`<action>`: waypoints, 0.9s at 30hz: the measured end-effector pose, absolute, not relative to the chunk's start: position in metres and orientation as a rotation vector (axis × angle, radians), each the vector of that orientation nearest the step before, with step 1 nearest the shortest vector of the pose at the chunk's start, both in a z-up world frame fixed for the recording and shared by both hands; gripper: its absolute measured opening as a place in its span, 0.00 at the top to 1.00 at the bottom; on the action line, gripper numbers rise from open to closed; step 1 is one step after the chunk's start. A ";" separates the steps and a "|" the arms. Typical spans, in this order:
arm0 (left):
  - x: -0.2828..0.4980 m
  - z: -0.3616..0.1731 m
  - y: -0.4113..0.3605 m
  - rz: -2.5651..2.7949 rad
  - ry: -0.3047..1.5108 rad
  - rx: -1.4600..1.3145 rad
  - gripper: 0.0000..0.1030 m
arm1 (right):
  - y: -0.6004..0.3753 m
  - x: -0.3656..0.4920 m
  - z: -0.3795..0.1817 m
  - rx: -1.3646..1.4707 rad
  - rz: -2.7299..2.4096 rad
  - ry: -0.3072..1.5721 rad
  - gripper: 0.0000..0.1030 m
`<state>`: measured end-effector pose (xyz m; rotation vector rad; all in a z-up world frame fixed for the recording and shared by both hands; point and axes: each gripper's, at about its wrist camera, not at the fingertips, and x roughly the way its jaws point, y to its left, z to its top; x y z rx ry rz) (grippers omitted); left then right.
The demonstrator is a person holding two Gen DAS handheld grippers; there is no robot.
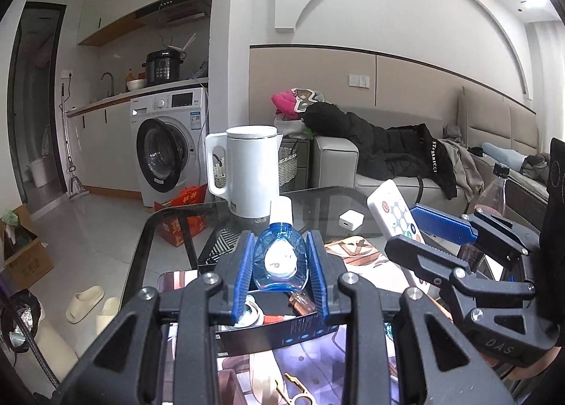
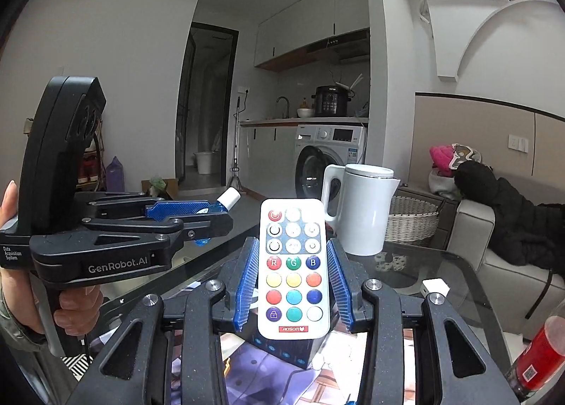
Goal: Organize rigid objects
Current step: 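Carry the blue bottle over the black box with left tool while right tool carries the remote there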
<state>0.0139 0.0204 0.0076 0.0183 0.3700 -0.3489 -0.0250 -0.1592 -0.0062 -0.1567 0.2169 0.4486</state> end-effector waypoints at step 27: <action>0.105 -0.022 0.025 -0.313 0.411 -0.130 0.72 | -0.144 0.080 -0.011 -0.060 0.434 0.218 0.62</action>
